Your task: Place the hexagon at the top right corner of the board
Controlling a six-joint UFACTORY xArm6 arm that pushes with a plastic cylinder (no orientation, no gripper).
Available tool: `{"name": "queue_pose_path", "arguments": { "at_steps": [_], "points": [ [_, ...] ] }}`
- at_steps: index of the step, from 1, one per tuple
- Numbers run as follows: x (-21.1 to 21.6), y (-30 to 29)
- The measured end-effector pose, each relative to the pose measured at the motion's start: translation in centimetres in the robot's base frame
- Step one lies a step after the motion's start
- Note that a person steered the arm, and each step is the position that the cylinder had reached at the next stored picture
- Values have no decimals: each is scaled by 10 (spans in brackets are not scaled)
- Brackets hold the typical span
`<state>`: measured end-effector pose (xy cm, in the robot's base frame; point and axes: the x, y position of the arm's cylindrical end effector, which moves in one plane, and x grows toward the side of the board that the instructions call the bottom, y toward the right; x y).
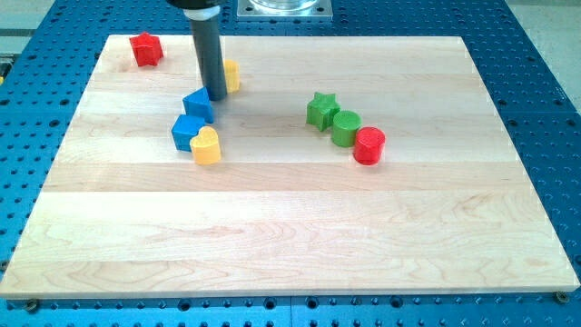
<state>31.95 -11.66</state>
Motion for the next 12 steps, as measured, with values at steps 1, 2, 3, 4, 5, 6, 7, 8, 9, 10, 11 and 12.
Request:
{"name": "queue_pose_path", "arguments": {
  "at_steps": [1, 2, 3, 4, 5, 6, 7, 8, 9, 10, 11, 12],
  "points": [
    [-13, -33],
    [-14, -36],
    [-14, 4],
    [-23, 90],
    [-30, 151],
    [-30, 151],
    [-30, 118],
    [-28, 97],
    [-31, 57],
    [-54, 54],
    [-54, 58],
    [-56, 87]
  ]
}}
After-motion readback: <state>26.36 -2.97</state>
